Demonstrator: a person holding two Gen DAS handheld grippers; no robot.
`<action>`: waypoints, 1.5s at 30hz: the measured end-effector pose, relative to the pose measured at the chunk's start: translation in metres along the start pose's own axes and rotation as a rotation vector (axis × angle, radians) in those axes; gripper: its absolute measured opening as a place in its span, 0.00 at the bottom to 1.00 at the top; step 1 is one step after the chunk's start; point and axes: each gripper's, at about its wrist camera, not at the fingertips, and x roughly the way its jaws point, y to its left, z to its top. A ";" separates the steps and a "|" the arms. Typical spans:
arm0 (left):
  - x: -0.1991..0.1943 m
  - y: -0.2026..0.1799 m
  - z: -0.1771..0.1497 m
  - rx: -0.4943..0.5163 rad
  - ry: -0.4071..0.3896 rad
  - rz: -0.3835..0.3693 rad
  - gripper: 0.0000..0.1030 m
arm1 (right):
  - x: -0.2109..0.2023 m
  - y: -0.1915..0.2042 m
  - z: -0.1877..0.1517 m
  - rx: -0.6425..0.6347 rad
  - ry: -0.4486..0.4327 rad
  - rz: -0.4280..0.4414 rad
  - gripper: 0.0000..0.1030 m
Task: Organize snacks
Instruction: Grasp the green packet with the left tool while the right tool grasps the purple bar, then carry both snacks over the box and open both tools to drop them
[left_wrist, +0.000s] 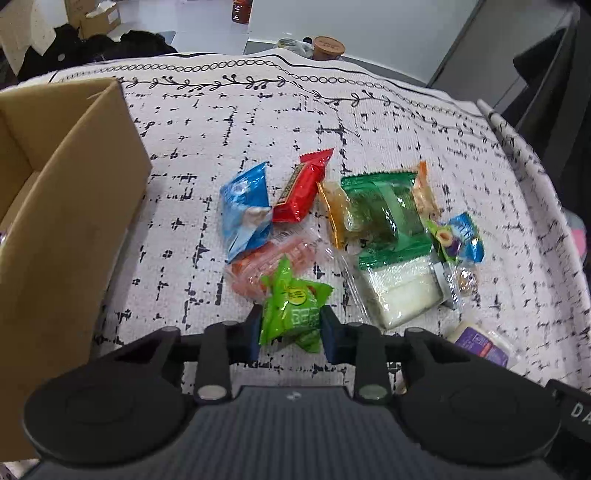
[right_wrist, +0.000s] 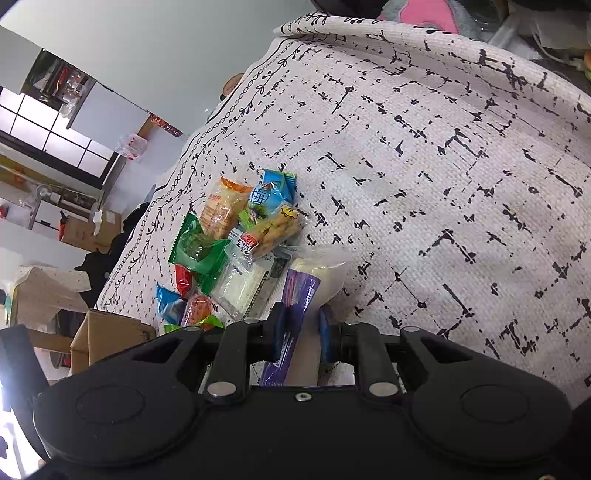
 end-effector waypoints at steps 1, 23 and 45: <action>-0.002 0.002 0.000 -0.006 0.003 -0.005 0.20 | -0.001 0.000 0.000 0.000 -0.002 0.003 0.19; -0.106 0.026 -0.004 -0.014 -0.161 -0.067 0.19 | -0.054 0.049 -0.018 -0.066 -0.097 0.148 0.18; -0.172 0.100 0.001 -0.123 -0.271 -0.065 0.19 | -0.061 0.128 -0.047 -0.175 -0.111 0.217 0.18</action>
